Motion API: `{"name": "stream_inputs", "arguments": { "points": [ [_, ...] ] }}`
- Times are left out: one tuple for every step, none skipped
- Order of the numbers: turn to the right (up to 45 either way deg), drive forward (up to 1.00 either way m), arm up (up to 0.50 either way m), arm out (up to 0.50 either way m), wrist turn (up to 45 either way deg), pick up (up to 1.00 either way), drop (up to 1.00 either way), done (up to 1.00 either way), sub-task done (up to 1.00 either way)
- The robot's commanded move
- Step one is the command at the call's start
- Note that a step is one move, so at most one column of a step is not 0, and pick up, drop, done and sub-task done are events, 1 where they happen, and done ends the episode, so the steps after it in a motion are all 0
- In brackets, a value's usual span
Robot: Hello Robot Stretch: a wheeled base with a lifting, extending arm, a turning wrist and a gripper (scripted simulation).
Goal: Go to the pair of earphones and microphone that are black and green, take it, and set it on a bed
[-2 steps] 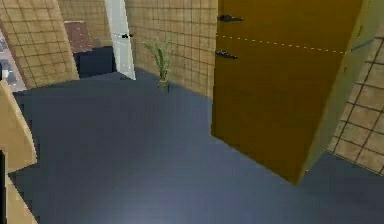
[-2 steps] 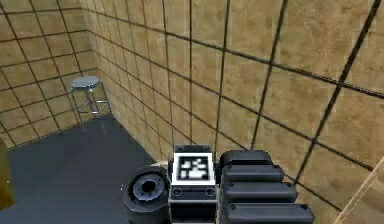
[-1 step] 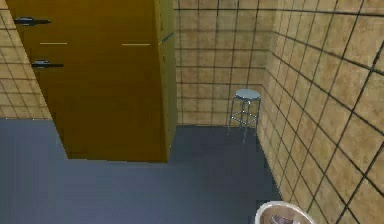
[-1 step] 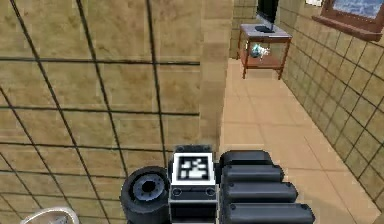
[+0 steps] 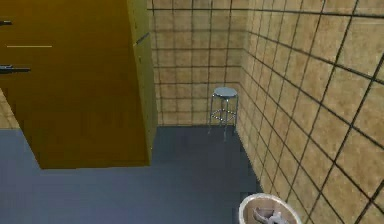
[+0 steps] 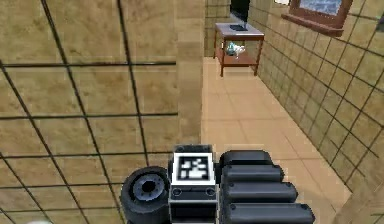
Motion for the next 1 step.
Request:
{"name": "stream_inputs", "arguments": {
  "points": [
    [0.0,0.05,0.00,0.00,0.0,0.00,0.00,0.00,0.00]
  ]
}}
